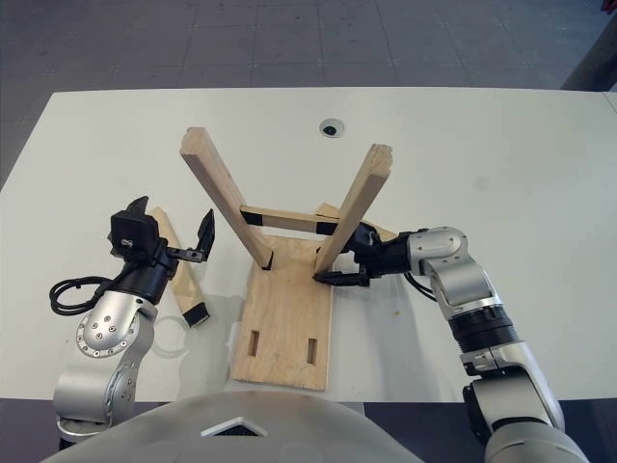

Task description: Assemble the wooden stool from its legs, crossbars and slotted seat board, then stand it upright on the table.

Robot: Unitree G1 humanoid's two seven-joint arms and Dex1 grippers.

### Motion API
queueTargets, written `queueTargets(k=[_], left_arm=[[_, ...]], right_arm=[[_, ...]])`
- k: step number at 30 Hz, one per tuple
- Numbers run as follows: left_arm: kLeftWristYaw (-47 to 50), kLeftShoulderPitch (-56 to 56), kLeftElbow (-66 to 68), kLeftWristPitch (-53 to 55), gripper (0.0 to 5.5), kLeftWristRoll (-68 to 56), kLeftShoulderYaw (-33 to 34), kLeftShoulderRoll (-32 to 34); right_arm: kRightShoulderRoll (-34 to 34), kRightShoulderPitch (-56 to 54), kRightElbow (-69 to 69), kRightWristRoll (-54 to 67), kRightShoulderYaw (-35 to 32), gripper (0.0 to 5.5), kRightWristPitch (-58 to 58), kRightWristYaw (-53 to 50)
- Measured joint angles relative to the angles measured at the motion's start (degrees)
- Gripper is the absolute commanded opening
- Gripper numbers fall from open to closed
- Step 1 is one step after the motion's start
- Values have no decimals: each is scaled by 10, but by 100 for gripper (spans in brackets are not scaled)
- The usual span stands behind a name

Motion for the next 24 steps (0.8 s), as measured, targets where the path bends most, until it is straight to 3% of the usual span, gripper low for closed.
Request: queueTargets(k=[10,17,24], left_arm=[[-2,1,0,0,542,0,1,4],[-2,-1,0,0,542,0,-3,3],[-5,-38,35,4,542,-15,38,2]], right_arm=[[-7,-1,5,1,-27,547,1,-2],[-20,-1,-18,1,-97,547,-31,-50],[-97,190,-168,-50,-183,547,-60,-131]])
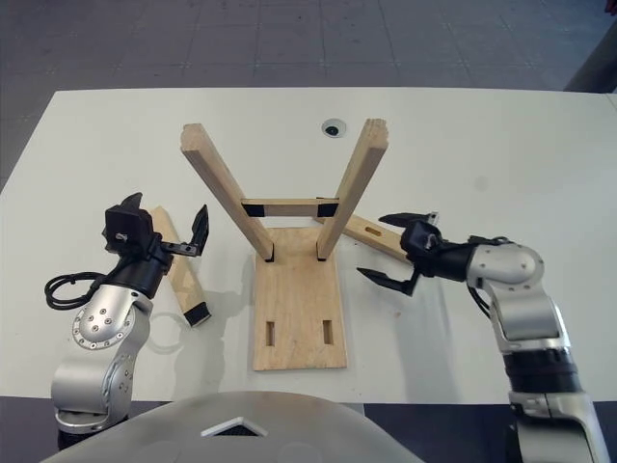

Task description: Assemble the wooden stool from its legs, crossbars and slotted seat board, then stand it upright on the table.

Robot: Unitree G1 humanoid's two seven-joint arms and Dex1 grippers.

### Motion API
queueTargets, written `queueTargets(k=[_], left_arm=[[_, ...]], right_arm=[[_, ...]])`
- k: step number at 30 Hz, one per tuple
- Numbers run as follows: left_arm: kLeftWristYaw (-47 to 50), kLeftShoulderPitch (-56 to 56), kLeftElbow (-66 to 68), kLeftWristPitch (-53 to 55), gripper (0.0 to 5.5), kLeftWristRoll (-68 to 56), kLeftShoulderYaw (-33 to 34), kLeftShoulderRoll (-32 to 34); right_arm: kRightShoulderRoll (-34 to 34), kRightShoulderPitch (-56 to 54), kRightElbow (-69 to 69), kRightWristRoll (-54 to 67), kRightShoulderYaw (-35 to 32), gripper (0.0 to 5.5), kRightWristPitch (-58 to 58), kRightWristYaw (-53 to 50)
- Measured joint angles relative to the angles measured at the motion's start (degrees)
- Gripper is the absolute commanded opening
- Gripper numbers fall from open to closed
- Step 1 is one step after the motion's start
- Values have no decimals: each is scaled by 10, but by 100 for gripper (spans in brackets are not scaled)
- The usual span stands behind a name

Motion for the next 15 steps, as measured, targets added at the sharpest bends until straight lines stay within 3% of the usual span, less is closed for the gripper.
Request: queueTargets(k=[5,6,10,13,15], left_arm=[[1,-33,30,-2,542,0,21,0],[3,-40,33,-2,542,-1,24,-4],[6,-60,47,-1,542,-17,34,-24],[6,-82,70,-1,542,-29,40,-36],[7,-91,78,-1,542,-34,41,-44]], right_arm=[[-5,106,-98,-6,-55,547,18,-50],[12,105,-106,-8,-78,547,45,-101],[151,64,-173,-6,-101,547,134,-298],[311,62,-229,-48,-29,547,192,-467],[372,58,-241,-85,28,547,225,-535]])
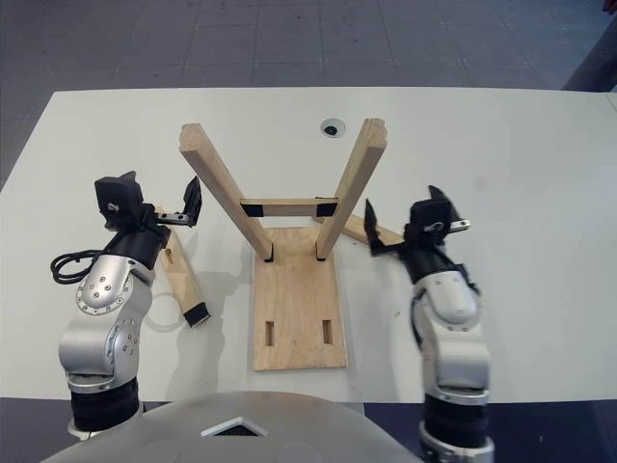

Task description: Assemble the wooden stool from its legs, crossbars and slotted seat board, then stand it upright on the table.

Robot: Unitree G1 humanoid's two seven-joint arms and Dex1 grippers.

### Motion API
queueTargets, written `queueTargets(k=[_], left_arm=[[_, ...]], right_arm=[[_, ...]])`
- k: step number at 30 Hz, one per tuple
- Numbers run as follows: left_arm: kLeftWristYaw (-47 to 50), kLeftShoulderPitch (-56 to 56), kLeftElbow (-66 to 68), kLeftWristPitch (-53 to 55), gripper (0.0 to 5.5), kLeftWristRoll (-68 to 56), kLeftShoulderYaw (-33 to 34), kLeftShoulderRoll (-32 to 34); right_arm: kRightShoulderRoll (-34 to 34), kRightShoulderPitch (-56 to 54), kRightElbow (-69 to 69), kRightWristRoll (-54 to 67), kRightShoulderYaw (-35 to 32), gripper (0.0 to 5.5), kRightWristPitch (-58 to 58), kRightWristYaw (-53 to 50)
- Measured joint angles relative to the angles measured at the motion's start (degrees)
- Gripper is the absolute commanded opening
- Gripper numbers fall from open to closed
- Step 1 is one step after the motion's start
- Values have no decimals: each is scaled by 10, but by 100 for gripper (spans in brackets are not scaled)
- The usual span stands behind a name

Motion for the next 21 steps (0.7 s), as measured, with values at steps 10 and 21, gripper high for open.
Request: queueTargets(k=[10,21], left_arm=[[6,2,20,-5,542,-11,126,26],[43,72,-43,17,542,-8,-56,-56]], right_arm=[[-37,-31,31,25,-168,547,19,-33],[-43,-22,-69,46,-19,547,54,16]])
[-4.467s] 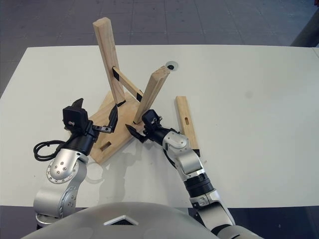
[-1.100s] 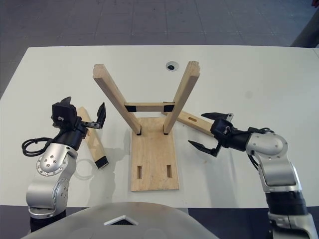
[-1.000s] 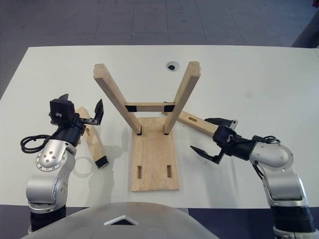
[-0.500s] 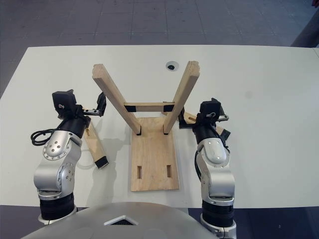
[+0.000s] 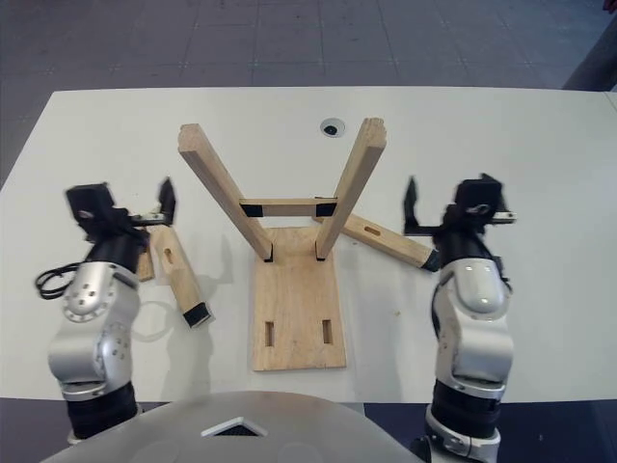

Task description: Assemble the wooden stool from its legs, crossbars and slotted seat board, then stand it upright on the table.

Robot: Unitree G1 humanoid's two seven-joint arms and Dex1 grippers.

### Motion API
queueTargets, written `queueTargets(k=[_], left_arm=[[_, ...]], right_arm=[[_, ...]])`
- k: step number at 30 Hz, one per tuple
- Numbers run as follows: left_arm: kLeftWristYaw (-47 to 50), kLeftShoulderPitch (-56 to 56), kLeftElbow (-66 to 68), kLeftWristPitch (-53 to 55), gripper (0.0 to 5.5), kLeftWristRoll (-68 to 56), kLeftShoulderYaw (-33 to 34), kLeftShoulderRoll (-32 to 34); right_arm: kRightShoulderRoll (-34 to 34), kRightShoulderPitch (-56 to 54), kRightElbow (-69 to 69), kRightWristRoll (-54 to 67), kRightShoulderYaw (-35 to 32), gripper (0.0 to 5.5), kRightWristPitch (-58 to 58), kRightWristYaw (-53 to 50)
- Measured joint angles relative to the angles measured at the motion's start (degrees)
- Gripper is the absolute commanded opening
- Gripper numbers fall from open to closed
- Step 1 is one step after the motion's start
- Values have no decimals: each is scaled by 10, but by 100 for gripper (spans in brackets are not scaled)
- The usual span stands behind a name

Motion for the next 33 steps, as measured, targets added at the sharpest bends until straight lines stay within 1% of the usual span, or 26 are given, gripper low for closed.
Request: queueTargets(k=[1,2,5,15,19,21,26,28,31,33], left_arm=[[17,19,-10,6,542,11,-34,-13],[33,35,-18,8,542,21,-50,-14],[65,58,-30,14,542,39,-72,-17],[68,57,-37,20,542,39,-68,-14],[42,23,-27,-3,542,32,-29,5],[33,7,-23,-13,542,31,-2,14],[11,4,-4,-18,542,19,47,35],[3,5,-1,-18,542,10,65,40],[-7,19,1,-17,542,-3,93,43],[-8,25,14,-17,542,-4,108,47]], right_arm=[[6,13,-21,-11,32,547,11,-9],[3,27,-39,-25,49,547,20,-20],[2,40,-70,-52,78,547,34,-37],[4,38,-68,-52,77,547,44,-38],[-4,33,-51,-51,73,547,38,-22],[-14,27,-44,-45,55,547,32,-8],[-53,13,-20,-2,-50,547,23,38],[-72,13,-11,24,-83,547,24,70],[-109,24,-4,97,-126,547,40,145],[-123,23,5,116,-157,547,45,156]])
